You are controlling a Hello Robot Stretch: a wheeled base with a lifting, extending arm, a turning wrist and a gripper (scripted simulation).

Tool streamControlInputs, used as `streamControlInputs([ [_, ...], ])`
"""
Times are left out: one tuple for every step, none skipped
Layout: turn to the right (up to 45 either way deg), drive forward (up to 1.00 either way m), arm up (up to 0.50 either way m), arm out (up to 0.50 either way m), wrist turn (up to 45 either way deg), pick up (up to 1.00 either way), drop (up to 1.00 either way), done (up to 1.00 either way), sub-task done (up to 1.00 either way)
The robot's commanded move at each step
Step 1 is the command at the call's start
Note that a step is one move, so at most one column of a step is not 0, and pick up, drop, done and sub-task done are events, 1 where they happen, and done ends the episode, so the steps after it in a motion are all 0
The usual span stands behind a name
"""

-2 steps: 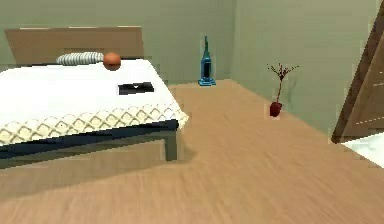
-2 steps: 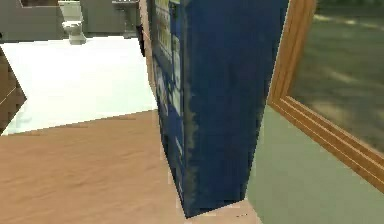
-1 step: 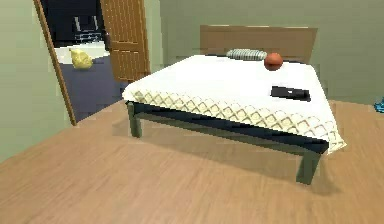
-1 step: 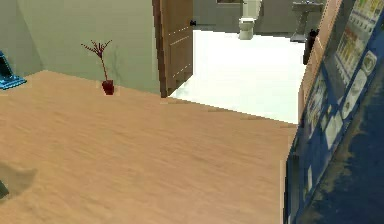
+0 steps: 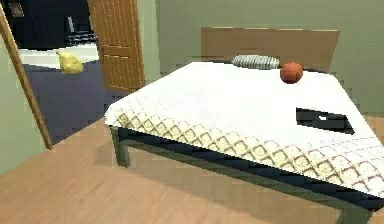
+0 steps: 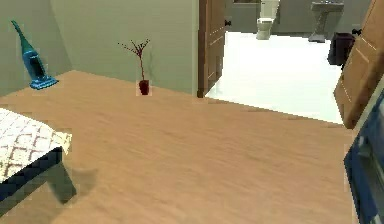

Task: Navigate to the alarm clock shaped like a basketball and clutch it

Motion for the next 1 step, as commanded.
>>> streamControlInputs([
  [-45.0,0.00,0.00,0.00,0.0,0.00,0.00,0.00,0.00],
])
